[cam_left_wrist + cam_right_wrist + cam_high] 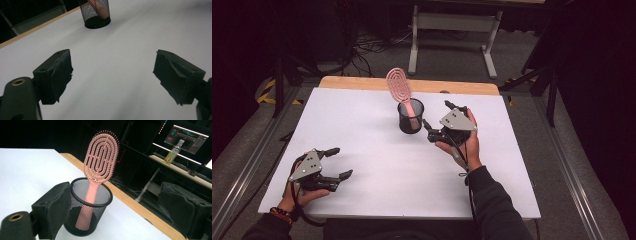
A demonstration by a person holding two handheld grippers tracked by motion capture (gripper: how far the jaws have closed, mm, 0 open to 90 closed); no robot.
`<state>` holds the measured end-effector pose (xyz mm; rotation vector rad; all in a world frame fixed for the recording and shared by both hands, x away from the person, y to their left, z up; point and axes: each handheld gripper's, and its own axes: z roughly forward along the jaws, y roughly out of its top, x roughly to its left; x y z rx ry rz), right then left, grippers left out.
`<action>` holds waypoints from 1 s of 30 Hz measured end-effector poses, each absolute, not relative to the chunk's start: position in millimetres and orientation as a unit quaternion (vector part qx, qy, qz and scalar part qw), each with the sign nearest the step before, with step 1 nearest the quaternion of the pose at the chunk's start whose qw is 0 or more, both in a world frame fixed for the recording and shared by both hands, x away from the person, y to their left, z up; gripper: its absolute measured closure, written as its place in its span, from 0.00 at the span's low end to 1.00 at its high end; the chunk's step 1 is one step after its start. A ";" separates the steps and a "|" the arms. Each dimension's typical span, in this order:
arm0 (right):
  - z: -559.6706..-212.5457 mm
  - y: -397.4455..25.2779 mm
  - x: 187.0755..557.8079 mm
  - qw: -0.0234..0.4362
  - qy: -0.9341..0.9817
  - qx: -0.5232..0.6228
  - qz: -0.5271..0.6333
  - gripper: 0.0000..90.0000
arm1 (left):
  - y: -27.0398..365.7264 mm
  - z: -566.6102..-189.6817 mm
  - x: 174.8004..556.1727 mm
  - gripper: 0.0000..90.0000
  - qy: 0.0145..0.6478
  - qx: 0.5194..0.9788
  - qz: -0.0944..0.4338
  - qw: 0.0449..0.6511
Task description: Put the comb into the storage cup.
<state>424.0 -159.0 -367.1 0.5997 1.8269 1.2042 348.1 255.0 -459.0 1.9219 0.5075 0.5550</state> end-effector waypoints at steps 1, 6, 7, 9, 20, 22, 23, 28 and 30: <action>-367.1 -159.0 424.0 0.423 0.730 0.240 0.481 0.13 | 255.3 -458.9 347.9 0.18 0.212 0.798 0.232 0.514; -368.6 -161.2 417.0 0.421 0.733 0.235 0.479 0.13 | 255.5 -458.8 347.8 0.18 0.212 0.798 0.233 0.513; -368.6 -161.2 417.0 0.421 0.733 0.235 0.479 0.13 | 255.5 -458.8 347.8 0.18 0.212 0.798 0.233 0.513; -369.1 -162.1 413.3 0.420 0.737 0.233 0.476 0.13 | 255.2 -458.8 347.6 0.18 0.211 0.799 0.233 0.513; -373.5 -164.6 401.8 0.417 0.746 0.224 0.469 0.13 | 255.0 -458.8 347.4 0.18 0.211 0.799 0.233 0.513; -374.0 -165.7 399.4 0.416 0.746 0.223 0.470 0.13 | 255.2 -458.8 347.0 0.18 0.211 0.799 0.233 0.513; -374.0 -166.2 398.4 0.416 0.746 0.222 0.471 0.13 | 255.2 -458.8 347.0 0.18 0.211 0.799 0.233 0.513; -373.8 -168.8 391.7 0.417 0.745 0.219 0.473 0.13 | 254.9 -459.1 347.1 0.18 0.210 0.800 0.232 0.512; -373.7 -169.3 390.7 0.416 0.745 0.218 0.473 0.13 | 254.7 -459.0 346.8 0.18 0.210 0.800 0.232 0.512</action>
